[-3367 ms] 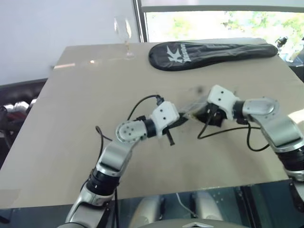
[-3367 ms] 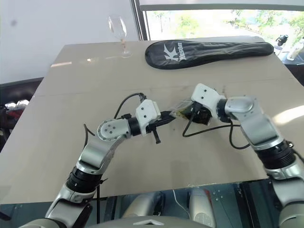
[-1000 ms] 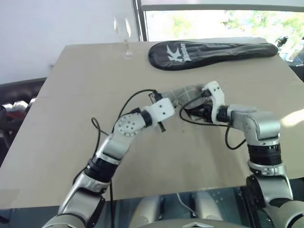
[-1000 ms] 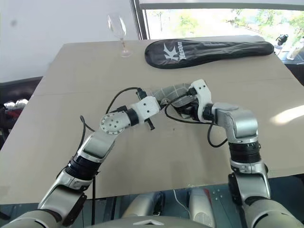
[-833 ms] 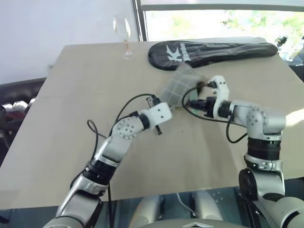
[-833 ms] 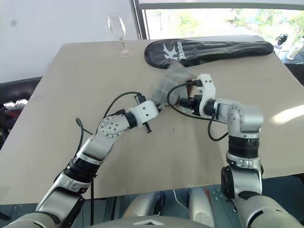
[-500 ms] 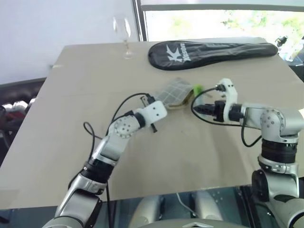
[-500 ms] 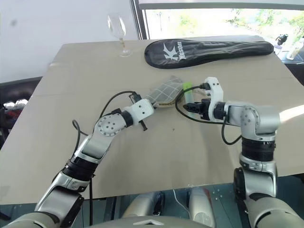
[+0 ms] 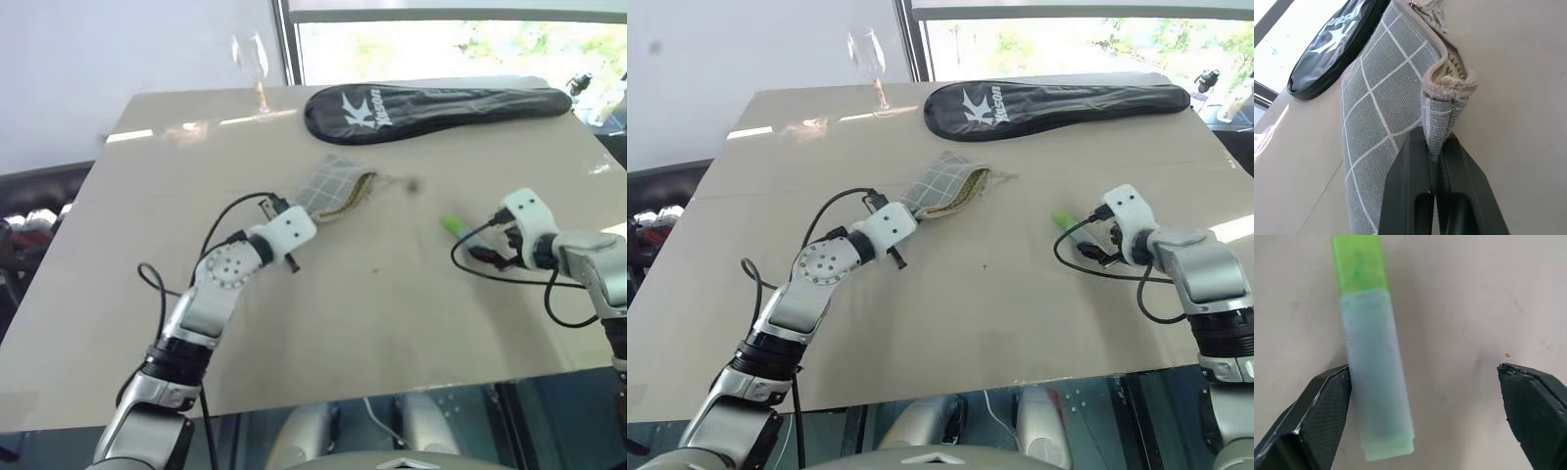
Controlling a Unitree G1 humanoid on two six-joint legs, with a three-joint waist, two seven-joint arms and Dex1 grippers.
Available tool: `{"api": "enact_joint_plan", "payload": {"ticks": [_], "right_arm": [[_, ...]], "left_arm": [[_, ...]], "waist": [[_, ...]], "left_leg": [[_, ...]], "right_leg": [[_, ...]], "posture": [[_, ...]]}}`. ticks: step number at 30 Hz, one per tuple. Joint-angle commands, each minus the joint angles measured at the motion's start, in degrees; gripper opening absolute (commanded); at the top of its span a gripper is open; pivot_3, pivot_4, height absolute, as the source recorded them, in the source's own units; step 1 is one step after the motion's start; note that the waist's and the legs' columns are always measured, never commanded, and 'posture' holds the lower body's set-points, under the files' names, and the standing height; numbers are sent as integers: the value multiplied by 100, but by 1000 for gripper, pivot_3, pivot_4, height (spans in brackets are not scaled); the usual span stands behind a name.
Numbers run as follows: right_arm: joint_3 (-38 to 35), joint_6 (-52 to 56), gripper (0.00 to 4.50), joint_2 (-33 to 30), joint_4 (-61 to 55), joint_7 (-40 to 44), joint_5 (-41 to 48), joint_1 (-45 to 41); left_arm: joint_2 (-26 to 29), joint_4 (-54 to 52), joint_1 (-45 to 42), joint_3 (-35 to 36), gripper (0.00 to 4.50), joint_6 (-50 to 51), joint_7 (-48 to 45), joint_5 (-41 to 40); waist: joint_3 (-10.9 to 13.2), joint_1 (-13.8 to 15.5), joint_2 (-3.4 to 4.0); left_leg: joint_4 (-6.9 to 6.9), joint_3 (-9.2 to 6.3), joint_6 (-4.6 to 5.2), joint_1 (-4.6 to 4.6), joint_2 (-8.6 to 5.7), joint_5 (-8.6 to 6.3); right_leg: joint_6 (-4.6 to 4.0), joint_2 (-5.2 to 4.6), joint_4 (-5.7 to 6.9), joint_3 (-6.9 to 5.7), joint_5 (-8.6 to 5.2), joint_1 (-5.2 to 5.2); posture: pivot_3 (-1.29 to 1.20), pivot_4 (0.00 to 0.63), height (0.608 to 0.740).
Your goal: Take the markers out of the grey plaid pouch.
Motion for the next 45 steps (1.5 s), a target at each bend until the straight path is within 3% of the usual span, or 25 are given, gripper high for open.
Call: {"api": "enact_joint_plan", "payload": {"ticks": [1, 7, 10, 16, 29, 32, 39, 40, 45], "right_arm": [[-156, -558, 4450, 102, -432, 81, 56, -110], [-116, -1131, 4450, 660, -857, 497, 531, -153], [-3, -1414, 3209, 899, -627, 568, 499, -421], [94, -1659, 121, 1325, -135, 587, 536, -1122], [841, -2074, 40, 1803, 686, 1084, 241, -1634], [1402, -2151, 861, 1683, 689, 1513, 4, -1533], [2064, -2248, 4249, 1099, 288, 2333, -439, -1691], [2155, -2227, 4456, 977, 173, 2482, -502, -1730], [2500, -1984, 4456, 415, -339, 3051, -776, -1951]], "left_arm": [[6, -474, 69, 342, 0, 36, -99, -395], [-68, -1014, 214, 557, 0, 286, -292, -964], [-145, -1343, 314, 536, 0, 481, -338, -1172], [-194, -1793, 542, 497, 0, 722, -384, -1344], [-226, -2149, 630, 310, 0, 948, -759, -1813], [-256, -2189, 619, 318, 0, 1048, -897, -2069], [-647, -2315, 715, 602, 0, 2080, -961, -3375], [-671, -2377, 741, 594, 0, 2266, -1002, -3591], [-774, -2692, 816, 556, 0, 3130, -1030, -4580]], "waist": [[0, 2, 0], [0, 4, -1], [0, 12, -1], [0, -2, -1], [0, -17, 0], [0, -14, 0], [1, -7, -1], [1, -8, -1], [1, -7, -1]], "left_leg": [[0, 0, 0, 0, 0, 0], [0, -1, 0, 0, 1, 0], [3, -1, 0, 0, 0, 0], [2, -3, 0, 0, 1, 0], [2, -5, 0, 0, 1, 0], [3, -5, 0, 0, 0, 0], [5, -6, 0, -1, -1, 0], [5, -7, 0, -1, 0, 0], [6, -6, 0, -1, 1, 0]], "right_leg": [[0, 0, 0, 0, 0, 0], [0, 1, -1, 0, 0, 1], [0, 1, -3, -1, 0, 2], [0, 4, -1, -5, 0, 1], [0, 4, -3, -7, 0, 1], [0, 3, -3, -7, 0, 1], [0, 2, -5, -8, 0, 2], [0, 3, -4, -9, 0, 2], [0, 3, -2, -7, 0, 2]], "posture": [[0, 150, 740], [0, 150, 740], [0, 150, 740], [0, 150, 740], [0, 150, 740], [0, 150, 740], [0, 150, 740], [0, 150, 740], [0, 150, 740]]}}
